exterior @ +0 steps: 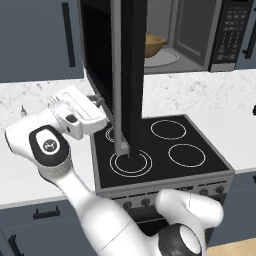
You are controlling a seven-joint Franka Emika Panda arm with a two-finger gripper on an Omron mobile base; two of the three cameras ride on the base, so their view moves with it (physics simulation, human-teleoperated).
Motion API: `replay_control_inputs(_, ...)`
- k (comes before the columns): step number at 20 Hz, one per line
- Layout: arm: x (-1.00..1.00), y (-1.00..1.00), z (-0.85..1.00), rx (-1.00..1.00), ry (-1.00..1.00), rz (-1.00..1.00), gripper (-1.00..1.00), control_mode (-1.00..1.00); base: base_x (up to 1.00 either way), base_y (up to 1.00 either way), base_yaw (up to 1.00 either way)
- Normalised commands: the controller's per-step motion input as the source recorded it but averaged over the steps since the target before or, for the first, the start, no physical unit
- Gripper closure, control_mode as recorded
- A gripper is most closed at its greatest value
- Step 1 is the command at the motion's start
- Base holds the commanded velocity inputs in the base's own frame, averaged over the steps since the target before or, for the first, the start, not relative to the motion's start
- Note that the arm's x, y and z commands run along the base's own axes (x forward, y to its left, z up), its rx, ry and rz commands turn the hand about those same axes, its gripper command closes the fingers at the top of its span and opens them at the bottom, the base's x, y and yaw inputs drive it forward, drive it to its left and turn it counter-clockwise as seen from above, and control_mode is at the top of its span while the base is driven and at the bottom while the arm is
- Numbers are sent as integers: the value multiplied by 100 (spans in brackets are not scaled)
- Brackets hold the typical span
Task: Open the microwave, place the bowl with waffle inside the microwave, then close the microwave door and turn it on.
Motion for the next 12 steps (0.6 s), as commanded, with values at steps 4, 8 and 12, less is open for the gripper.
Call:
replay_control_inputs(4, 71, -100, 24, 0, 17, -9, 100, -100, 0, 0, 0)
replay_control_inputs(8, 63, -100, 20, 1, 12, -8, 100, -100, 0, 0, 0)
replay_control_inputs(12, 66, -100, -7, 8, 14, -4, 100, -100, 0, 0, 0)
